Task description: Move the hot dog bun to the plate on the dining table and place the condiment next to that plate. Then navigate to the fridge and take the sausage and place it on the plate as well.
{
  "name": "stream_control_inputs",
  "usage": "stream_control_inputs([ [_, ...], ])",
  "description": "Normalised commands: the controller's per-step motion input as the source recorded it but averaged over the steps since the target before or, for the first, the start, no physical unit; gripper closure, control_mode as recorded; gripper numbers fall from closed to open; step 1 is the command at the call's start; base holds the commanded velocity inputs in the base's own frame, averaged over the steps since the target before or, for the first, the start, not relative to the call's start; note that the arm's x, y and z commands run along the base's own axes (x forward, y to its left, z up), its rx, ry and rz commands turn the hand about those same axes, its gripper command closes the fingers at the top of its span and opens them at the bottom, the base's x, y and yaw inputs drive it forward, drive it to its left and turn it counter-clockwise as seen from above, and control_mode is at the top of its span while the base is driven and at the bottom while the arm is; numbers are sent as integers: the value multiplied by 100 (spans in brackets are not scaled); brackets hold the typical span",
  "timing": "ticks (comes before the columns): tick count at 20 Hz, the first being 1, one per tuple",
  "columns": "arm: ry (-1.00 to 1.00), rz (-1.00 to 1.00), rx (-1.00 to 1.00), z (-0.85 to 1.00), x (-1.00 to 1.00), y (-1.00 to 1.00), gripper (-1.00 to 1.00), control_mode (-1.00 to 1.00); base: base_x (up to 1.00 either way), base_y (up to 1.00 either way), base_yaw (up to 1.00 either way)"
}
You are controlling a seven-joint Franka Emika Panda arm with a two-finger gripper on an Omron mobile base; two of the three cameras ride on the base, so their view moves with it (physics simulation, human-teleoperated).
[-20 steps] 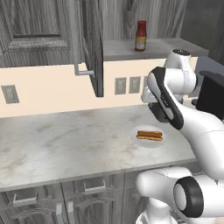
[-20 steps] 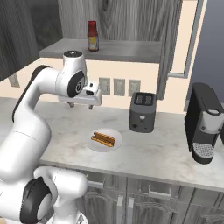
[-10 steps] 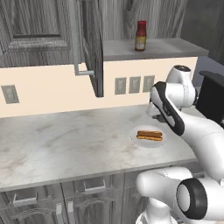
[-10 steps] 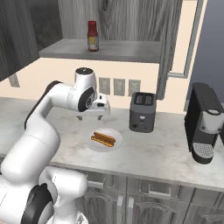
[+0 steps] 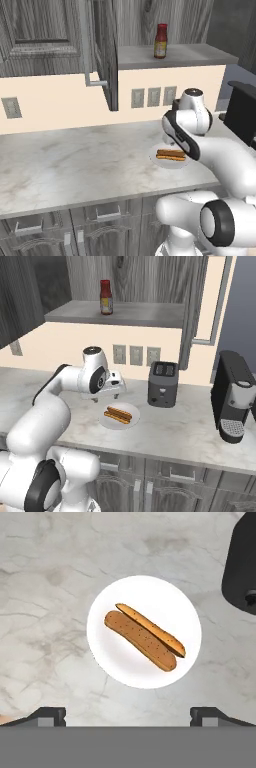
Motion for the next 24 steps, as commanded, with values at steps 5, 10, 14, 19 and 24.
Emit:
stream_control_inputs([
  [5, 0, 7, 0, -22, 16, -9, -100, -100, 0, 0, 0],
  [10, 0, 7, 0, -23, 17, -10, -100, -100, 0, 0, 0],
  [14, 0, 6, 0, -37, 16, -1, -100, -100, 0, 0, 0],
  [19, 0, 6, 0, -43, 17, -1, -100, -100, 0, 0, 0],
  [24, 0, 4, 0, -41, 31, -1, -100, -100, 0, 0, 0],
])
